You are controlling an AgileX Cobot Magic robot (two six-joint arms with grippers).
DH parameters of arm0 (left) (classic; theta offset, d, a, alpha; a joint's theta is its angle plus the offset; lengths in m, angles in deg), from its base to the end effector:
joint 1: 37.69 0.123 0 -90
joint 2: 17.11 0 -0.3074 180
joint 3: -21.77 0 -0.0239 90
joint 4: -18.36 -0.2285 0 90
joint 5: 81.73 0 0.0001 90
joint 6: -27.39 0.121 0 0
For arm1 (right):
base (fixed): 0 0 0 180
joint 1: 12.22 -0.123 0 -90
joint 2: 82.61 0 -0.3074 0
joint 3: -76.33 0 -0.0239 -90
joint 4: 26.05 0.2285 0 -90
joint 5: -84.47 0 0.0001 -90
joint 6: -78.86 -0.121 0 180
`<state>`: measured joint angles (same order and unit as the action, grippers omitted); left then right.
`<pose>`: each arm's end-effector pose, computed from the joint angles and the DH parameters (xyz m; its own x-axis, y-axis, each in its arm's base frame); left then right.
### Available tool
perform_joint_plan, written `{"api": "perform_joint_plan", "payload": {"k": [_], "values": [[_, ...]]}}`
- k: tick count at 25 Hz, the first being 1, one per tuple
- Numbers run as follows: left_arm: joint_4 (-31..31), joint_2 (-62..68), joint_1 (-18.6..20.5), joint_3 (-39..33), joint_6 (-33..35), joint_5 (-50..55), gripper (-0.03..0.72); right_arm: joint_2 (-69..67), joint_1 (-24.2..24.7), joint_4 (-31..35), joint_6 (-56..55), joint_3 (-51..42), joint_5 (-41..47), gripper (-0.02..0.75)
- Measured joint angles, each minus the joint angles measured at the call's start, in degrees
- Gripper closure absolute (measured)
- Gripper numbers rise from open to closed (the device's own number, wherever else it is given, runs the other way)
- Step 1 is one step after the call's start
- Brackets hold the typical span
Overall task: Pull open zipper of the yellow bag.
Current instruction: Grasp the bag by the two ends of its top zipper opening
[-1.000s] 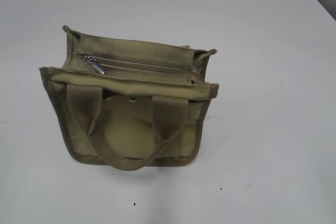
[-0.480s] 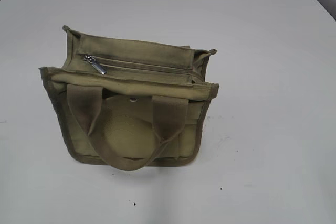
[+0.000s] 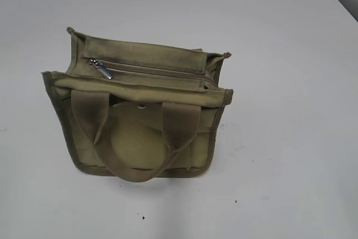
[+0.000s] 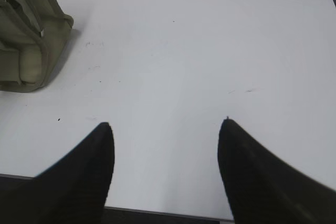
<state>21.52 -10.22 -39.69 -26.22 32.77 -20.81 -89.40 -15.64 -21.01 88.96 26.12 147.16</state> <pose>-0.0234 -0.0050 0.2583 -0.4282 0.0819 -0.9000 0.1072 0.9935 0.0395 -0.0223 0.0081 0.2442 -0.4713 -0.1634 -0.8667 -0.1928 0.9780 -0.0795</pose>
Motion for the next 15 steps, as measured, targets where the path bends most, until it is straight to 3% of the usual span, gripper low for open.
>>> {"api": "perform_joint_plan", "payload": {"k": [12,15], "values": [[0.82,0.76,-0.30,0.07,0.00,-0.35,0.270,0.00,0.00,0.23,0.00,0.20,-0.37,0.251],[2.93,4.53,-0.30,1.34,0.00,-4.28,0.270,-1.15,0.00,0.94,0.23,1.41,-4.09,0.251]]}}
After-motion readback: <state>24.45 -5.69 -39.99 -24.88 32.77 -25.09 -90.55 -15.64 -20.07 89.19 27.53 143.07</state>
